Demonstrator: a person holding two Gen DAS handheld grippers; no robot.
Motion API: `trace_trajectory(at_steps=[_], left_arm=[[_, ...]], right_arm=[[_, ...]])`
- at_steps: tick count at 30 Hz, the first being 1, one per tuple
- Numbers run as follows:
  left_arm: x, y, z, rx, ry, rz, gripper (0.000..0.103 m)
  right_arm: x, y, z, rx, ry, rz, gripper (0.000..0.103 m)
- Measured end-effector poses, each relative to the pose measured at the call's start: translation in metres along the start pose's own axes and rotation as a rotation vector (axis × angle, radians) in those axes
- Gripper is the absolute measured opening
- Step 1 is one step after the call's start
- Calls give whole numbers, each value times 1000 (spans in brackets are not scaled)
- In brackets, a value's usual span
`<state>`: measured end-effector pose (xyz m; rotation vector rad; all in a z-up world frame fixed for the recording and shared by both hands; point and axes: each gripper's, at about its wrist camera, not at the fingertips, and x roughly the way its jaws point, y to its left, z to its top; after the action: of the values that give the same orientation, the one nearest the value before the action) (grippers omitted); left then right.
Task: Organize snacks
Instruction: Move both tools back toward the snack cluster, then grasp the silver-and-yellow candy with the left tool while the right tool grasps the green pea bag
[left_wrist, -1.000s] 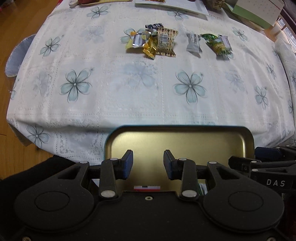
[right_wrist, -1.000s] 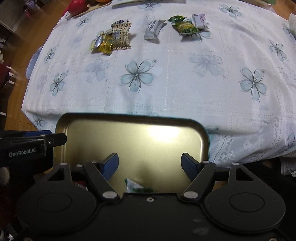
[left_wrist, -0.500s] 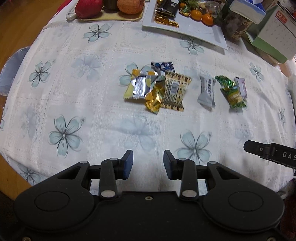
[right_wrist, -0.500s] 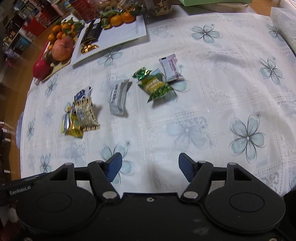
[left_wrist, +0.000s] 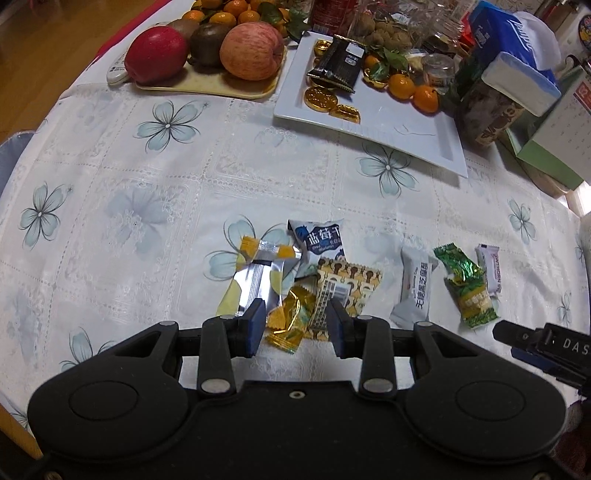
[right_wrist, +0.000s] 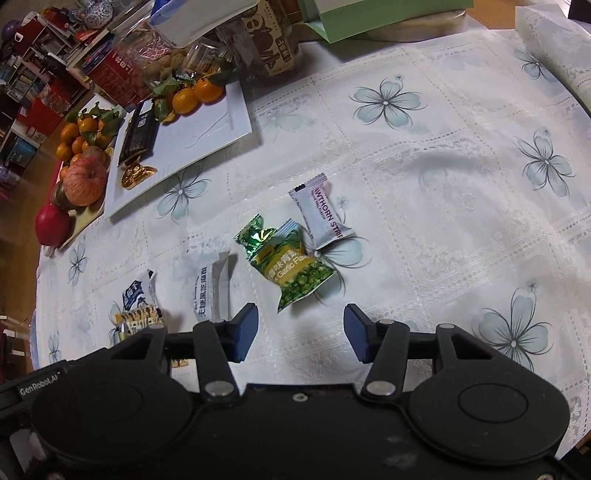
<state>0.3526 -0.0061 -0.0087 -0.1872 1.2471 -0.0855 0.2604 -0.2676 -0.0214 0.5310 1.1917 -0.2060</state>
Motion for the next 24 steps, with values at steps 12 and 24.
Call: trace_trajectory(at_steps=[12, 24], left_arm=[[33, 21, 25, -190, 43, 75, 45], [50, 16, 28, -177, 34, 132, 45]], right_arm=[[-1, -9, 17, 76, -79, 17, 55], [34, -25, 52, 158, -173, -4, 54]])
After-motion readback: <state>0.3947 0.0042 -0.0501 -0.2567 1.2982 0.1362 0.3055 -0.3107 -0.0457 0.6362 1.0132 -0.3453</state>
